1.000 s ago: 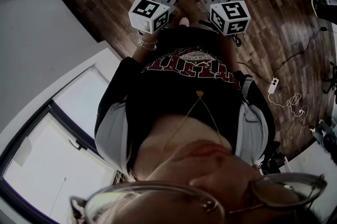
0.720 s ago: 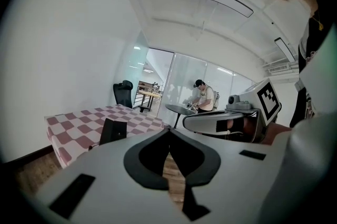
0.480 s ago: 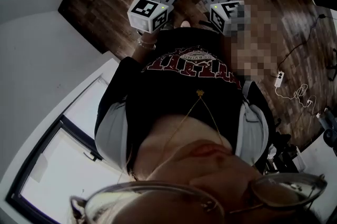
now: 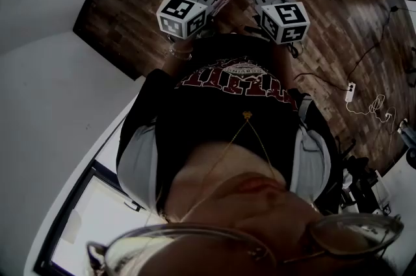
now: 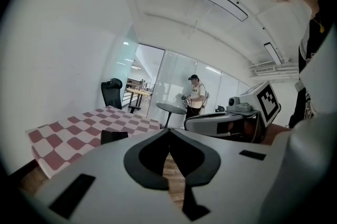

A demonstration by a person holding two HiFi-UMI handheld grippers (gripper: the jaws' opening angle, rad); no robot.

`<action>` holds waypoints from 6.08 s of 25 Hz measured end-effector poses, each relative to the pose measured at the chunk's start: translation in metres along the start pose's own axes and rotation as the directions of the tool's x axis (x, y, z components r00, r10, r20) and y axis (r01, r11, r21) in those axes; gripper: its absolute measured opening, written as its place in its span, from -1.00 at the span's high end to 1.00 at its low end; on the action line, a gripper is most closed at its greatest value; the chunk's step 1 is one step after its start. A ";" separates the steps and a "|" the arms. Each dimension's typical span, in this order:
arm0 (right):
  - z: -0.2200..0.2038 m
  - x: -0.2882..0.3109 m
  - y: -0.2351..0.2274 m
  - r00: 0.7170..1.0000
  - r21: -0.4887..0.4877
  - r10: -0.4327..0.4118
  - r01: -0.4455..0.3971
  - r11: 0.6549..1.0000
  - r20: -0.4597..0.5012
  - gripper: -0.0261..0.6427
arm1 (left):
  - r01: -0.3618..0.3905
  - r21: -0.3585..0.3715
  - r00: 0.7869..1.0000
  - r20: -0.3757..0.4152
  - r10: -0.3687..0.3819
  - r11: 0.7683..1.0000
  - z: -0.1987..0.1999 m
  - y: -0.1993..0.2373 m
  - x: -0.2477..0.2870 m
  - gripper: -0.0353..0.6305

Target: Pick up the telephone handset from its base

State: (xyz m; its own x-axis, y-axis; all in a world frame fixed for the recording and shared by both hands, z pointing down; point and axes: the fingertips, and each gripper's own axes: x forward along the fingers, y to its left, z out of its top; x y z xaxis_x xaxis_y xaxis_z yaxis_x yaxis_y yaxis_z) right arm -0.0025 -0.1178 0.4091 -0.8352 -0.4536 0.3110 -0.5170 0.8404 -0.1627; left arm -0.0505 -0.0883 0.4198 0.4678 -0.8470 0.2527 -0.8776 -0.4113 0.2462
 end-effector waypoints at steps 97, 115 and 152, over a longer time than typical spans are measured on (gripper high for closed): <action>-0.048 0.156 -0.092 0.974 0.147 -0.089 0.121 0.982 -0.211 0.87 | 0.054 -0.184 0.958 -0.266 -0.103 0.981 -0.053 0.167 0.096 0.87; -0.096 0.174 -0.093 0.939 0.141 -0.103 0.156 0.978 -0.327 0.87 | 0.048 -0.215 0.939 -0.323 -0.117 0.975 -0.081 0.178 0.100 0.87; -0.157 0.206 -0.063 0.850 0.071 -0.182 0.248 0.966 -0.495 0.87 | 0.044 -0.283 0.921 -0.361 -0.149 0.958 -0.119 0.224 0.065 0.86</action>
State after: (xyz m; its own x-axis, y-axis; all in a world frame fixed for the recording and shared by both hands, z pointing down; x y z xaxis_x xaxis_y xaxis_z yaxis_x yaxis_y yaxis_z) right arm -0.1127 -0.2176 0.6302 -0.5231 -0.3914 0.7571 -0.7200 0.6783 -0.1468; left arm -0.2041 -0.1958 0.6031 0.5994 -0.5966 0.5337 -0.7904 -0.3361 0.5121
